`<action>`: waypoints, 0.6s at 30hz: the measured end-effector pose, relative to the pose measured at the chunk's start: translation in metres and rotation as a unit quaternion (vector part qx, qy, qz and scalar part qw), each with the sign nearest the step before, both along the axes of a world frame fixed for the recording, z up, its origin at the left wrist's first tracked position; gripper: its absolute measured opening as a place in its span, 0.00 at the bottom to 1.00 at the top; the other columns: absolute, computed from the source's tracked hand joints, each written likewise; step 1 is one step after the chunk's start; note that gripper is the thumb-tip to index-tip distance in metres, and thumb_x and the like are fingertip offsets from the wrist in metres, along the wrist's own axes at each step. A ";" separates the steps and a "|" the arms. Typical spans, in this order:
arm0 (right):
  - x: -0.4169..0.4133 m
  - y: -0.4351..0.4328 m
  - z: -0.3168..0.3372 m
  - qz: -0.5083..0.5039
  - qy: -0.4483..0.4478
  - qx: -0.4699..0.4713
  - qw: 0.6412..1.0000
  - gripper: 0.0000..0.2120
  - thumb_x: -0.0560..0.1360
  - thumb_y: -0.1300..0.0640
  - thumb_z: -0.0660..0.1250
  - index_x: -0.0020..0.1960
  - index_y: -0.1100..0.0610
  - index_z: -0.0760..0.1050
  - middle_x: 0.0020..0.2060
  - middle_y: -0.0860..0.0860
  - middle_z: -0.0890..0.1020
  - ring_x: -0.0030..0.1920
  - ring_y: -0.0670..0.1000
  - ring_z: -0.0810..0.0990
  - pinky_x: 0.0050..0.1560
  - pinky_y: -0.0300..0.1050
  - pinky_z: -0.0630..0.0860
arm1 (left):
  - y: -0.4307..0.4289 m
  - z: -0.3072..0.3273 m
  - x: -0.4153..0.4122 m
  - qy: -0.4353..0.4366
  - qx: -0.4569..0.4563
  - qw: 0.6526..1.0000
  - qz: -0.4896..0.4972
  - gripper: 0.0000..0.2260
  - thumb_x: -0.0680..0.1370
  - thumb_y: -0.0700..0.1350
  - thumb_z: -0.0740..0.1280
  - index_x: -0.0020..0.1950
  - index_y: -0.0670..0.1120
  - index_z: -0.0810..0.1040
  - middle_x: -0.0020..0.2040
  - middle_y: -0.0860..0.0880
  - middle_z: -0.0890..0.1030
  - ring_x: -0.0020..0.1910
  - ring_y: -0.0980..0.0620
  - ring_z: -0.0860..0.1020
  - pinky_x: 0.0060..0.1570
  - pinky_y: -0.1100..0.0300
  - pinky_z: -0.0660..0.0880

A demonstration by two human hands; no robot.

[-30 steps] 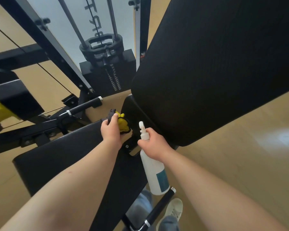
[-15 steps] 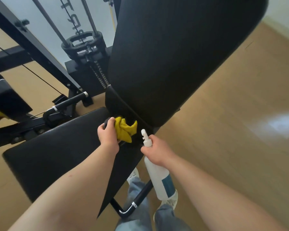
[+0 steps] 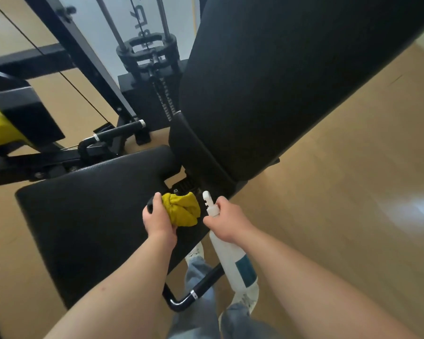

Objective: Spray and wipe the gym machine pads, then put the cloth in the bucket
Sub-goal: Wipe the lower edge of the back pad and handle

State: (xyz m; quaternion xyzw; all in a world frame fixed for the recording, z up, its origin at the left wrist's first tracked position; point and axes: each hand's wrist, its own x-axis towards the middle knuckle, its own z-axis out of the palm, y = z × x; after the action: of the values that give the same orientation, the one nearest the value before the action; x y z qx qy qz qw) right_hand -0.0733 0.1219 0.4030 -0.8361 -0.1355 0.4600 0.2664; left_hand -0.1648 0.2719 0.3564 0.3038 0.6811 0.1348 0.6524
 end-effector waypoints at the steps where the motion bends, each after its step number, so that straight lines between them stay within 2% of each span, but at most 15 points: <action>1: 0.000 0.006 -0.002 0.003 -0.016 0.005 1.000 0.13 0.76 0.49 0.70 0.53 0.54 0.71 0.45 0.50 0.79 0.43 0.52 0.79 0.44 0.52 0.79 | 0.001 -0.003 -0.001 -0.008 -0.006 1.000 0.001 0.25 0.79 0.60 0.68 0.74 0.53 0.70 0.61 0.48 0.79 0.57 0.46 0.80 0.52 0.47 0.80; 3: 0.003 0.018 -0.006 0.008 -0.029 0.021 0.999 0.11 0.75 0.50 0.70 0.52 0.53 0.71 0.44 0.50 0.79 0.43 0.53 0.80 0.45 0.55 0.80 | 0.003 -0.009 -0.002 -0.029 -0.027 0.999 0.000 0.26 0.79 0.59 0.70 0.74 0.53 0.70 0.61 0.47 0.79 0.57 0.45 0.80 0.53 0.46 0.81; 5: 0.007 0.028 -0.006 0.013 -0.022 0.041 0.999 0.13 0.74 0.50 0.69 0.56 0.51 0.70 0.46 0.50 0.79 0.44 0.53 0.80 0.46 0.55 0.82 | 0.007 -0.016 -0.002 -0.044 -0.041 0.998 0.000 0.26 0.78 0.58 0.71 0.73 0.52 0.70 0.60 0.46 0.80 0.57 0.44 0.82 0.57 0.44 0.80; 7: 0.013 0.040 -0.006 0.021 -0.020 0.053 0.998 0.16 0.74 0.50 0.69 0.58 0.50 0.70 0.48 0.50 0.79 0.47 0.53 0.81 0.48 0.56 0.83 | 0.011 -0.020 0.000 -0.063 -0.047 0.997 0.001 0.29 0.75 0.60 0.72 0.73 0.51 0.72 0.60 0.44 0.82 0.56 0.43 0.84 0.56 0.43 0.81; 12: 0.031 0.073 -0.009 0.026 -0.049 0.077 0.995 0.08 0.74 0.50 0.69 0.48 0.52 0.72 0.42 0.50 0.79 0.43 0.53 0.79 0.47 0.56 0.80 | 0.026 -0.035 0.011 -0.083 -0.067 0.994 0.019 0.32 0.69 0.64 0.72 0.70 0.52 0.76 0.58 0.44 0.85 0.54 0.42 0.86 0.57 0.41 0.81; 16: 0.043 0.087 -0.012 0.032 -0.042 0.110 0.993 0.13 0.75 0.49 0.69 0.57 0.49 0.71 0.47 0.48 0.79 0.46 0.51 0.80 0.48 0.54 0.82 | 0.040 -0.053 0.026 -0.099 -0.072 0.992 -0.002 0.40 0.62 0.68 0.72 0.70 0.51 0.77 0.59 0.43 0.85 0.55 0.41 0.85 0.59 0.38 0.80; 18: 0.044 0.091 -0.015 0.021 -0.054 0.119 0.991 0.11 0.74 0.49 0.70 0.53 0.50 0.71 0.45 0.49 0.80 0.45 0.52 0.80 0.47 0.54 0.82 | 0.050 -0.060 0.036 -0.109 -0.065 0.992 -0.018 0.41 0.62 0.69 0.70 0.70 0.49 0.77 0.60 0.43 0.85 0.56 0.41 0.85 0.61 0.39 0.79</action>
State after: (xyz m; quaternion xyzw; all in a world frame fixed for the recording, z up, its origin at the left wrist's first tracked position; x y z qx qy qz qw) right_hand -0.0297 0.2129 0.3878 -0.8192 -0.2209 0.4002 0.3462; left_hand -0.1289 0.3222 0.2964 0.2571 0.6077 0.1106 0.7432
